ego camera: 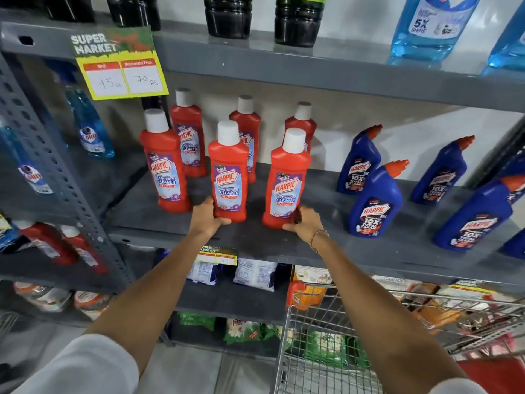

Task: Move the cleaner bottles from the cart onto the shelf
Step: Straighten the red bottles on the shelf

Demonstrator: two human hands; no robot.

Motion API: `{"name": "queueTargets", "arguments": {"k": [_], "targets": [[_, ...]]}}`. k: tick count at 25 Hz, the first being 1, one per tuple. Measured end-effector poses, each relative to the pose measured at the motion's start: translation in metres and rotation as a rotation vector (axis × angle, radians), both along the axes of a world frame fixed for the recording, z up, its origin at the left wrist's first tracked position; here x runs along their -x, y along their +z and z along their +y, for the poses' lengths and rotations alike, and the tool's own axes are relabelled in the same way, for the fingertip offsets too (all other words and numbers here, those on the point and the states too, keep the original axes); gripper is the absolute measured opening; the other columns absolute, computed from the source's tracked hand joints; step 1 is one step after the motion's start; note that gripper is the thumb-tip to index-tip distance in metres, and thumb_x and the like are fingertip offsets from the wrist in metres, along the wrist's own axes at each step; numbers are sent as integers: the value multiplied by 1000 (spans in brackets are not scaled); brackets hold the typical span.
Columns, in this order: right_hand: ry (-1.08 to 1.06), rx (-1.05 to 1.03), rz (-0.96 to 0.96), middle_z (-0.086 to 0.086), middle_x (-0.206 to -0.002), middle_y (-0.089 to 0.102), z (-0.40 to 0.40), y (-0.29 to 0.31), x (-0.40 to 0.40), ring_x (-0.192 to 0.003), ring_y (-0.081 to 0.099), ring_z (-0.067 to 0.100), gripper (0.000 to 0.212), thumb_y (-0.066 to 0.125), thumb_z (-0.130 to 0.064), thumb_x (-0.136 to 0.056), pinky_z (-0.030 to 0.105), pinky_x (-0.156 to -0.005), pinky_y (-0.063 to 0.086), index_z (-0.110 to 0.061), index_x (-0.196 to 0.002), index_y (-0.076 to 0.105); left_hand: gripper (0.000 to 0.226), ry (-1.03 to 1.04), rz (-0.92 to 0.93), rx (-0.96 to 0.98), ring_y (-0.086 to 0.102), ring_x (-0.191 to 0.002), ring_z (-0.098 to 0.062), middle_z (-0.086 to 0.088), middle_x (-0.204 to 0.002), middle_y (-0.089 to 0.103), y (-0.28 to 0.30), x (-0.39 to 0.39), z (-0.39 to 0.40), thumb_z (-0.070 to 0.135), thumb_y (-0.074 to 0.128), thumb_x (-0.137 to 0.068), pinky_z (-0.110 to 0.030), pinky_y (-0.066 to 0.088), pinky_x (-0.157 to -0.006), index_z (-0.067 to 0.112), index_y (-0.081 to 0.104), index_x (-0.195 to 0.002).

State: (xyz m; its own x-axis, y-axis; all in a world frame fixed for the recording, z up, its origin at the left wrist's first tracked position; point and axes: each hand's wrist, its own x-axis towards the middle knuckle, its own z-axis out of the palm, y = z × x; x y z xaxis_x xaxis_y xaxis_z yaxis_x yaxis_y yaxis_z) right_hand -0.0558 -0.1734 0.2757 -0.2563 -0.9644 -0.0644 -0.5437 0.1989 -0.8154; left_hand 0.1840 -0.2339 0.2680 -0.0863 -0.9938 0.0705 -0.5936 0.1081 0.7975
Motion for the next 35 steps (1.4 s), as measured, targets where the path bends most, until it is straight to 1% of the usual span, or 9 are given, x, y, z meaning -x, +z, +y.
{"name": "queueTargets", "arguments": {"k": [8,18,23,27,29,30,32,34,35], "targets": [[-83,-10,55,17,-120,64,12,-8,24,-108,61,29,51,79,-7,-67,45,-99,49,-1,-113,56,68,-69,4,-19,57,-117,-32,-17,-125,62,-8,8,-2,13,80,-65,-45,43,-105,4,47,-124],[-53,-23,56,16,-120,64,-2,-13,26,-107,62,29,54,79,-7,-67,45,-99,49,-3,-116,56,67,-80,21,-17,58,-115,-32,-19,-124,62,-10,6,-5,10,80,-65,-44,44,-104,1,48,-123],[-51,-33,71,14,-122,63,3,-6,22,-109,61,27,54,77,-8,-70,39,-100,48,-3,-119,54,63,-91,30,-54,56,-118,-31,-17,-127,60,-11,4,-3,12,78,-68,-44,43,-105,1,47,-122],[-14,-59,-49,5,-122,58,22,0,17,-112,56,20,62,75,-7,-74,35,-102,44,-6,-128,43,57,-25,-111,-39,55,-117,-37,-20,-125,60,-7,5,19,17,70,-78,-46,45,-98,4,42,-127],[-49,-31,-102,1,-119,57,39,-4,21,-110,54,15,61,73,-7,-76,32,-101,42,-8,-129,43,45,122,-209,87,56,-109,-38,-20,-116,62,0,15,46,21,61,-85,-49,49,-87,10,45,-125],[-74,2,-81,4,-117,60,48,-7,27,-107,57,16,52,71,-7,-78,30,-100,44,-8,-124,49,32,173,-221,218,57,-103,-36,-18,-109,63,4,25,62,21,56,-88,-49,52,-80,10,50,-117],[-131,52,-26,8,-106,70,70,-8,45,-93,64,14,26,67,-7,-81,30,-94,50,-10,-106,63,14,144,-177,440,55,-89,-31,-13,-95,64,-1,56,94,18,47,-91,-43,52,-69,9,56,-98],[-232,92,-22,4,-82,72,93,-7,70,-69,65,2,10,65,-6,-82,31,-82,54,-13,-89,68,12,1,-136,478,52,-79,-26,-9,-86,60,-14,96,124,16,43,-92,-42,50,-67,11,53,-88],[-311,130,-50,1,-72,69,103,-6,87,-59,63,-2,12,63,-4,-82,32,-77,57,-15,-84,67,13,-89,-126,465,51,-78,-24,-7,-85,59,-19,118,135,16,41,-92,-43,49,-69,12,52,-86]]}}
